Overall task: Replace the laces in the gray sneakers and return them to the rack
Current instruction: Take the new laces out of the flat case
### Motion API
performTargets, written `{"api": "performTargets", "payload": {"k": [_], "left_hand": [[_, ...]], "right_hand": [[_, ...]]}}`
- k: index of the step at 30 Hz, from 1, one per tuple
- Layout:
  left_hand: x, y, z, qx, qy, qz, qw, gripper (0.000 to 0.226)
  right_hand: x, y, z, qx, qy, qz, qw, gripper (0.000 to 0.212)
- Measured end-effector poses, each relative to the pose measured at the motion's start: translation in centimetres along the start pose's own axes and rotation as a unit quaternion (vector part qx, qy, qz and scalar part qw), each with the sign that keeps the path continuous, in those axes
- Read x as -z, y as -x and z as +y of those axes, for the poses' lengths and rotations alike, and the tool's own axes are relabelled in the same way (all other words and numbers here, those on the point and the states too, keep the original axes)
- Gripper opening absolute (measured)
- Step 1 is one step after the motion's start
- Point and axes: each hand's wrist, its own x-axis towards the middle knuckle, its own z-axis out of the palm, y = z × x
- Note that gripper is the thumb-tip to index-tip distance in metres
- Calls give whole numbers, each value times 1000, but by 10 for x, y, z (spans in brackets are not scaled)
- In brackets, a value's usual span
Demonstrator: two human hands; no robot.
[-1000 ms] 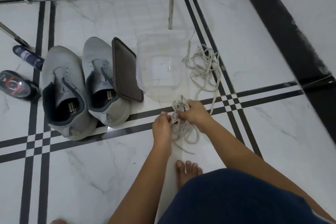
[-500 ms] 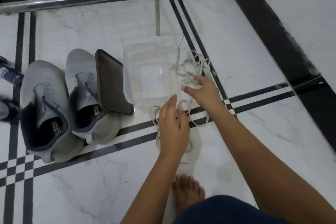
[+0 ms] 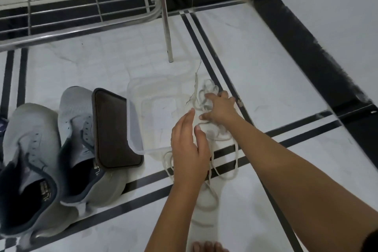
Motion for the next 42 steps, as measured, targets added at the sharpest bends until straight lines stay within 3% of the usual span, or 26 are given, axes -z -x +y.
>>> {"api": "performTargets", "payload": {"k": [4,6,10,13,15,18,20,22,25,28,33,37,38,42], "left_hand": [[-1,-6,1,14,2,-10,1000,45],[1,-7,3,32,12,-5,999,38],[9,-10,10,82,95,8,992,36],[20,-21,11,124,169,-9,978,38],[31,-30,13,118,158,-38,980,52],[50,-50,25,84,97,-111,985,96],[62,-68,39,19,26,-133,991,120],[74,-84,54,-44,-42,-140,988,130],[96,-105,68,-62,-57,-132,988,123],[116,-121,66,-66,-41,-100,992,95],[110,-129,36,0,-80,-126,989,70],[89,-124,4,132,-80,-181,971,84],[84,-122,-1,143,-82,-190,968,88],[91,-115,-8,130,-104,-177,970,87]], "right_hand": [[-10,2,3,48,-89,26,995,40],[-13,6,1,66,-75,43,994,25],[-10,13,-6,70,-54,51,995,17],[11,15,-14,25,-138,59,988,14],[34,21,-27,15,-220,56,974,11],[68,40,-54,45,-291,30,955,9],[87,57,-78,76,-324,7,943,11],[100,71,-104,106,-355,-15,929,10],[111,84,-140,124,-432,-50,892,12],[110,85,-164,128,-483,-64,864,11],[71,65,-162,87,-419,3,904,18],[25,50,-141,34,-320,28,946,10],[19,50,-137,34,-304,24,952,7],[15,58,-133,66,-248,10,966,32]]}}
